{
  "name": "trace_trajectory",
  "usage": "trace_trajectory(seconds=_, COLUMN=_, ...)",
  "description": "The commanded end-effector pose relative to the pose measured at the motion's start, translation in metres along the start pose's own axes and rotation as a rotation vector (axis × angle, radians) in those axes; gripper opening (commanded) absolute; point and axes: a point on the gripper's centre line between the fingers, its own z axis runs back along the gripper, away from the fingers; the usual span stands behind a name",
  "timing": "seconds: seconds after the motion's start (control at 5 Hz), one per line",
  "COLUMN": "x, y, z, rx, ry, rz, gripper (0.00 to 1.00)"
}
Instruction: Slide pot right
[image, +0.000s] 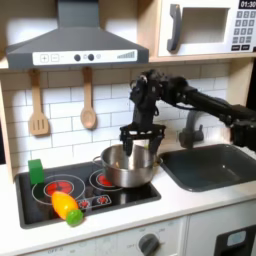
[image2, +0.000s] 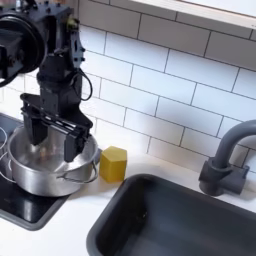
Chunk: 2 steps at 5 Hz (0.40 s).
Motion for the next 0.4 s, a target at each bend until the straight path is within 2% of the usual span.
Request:
trace_trajectory(seconds=0.0, x=-0.004, y=-0.0038, z=0.0246, rx=-0.003, ry=-0.063, rz=-0.021, gripper=1.0)
trace_trajectory(seconds=0.2, x=-0.005, y=-0.0043, z=0.0265, rx=-0.004, ry=-0.065, rz=-0.023, gripper=1.0)
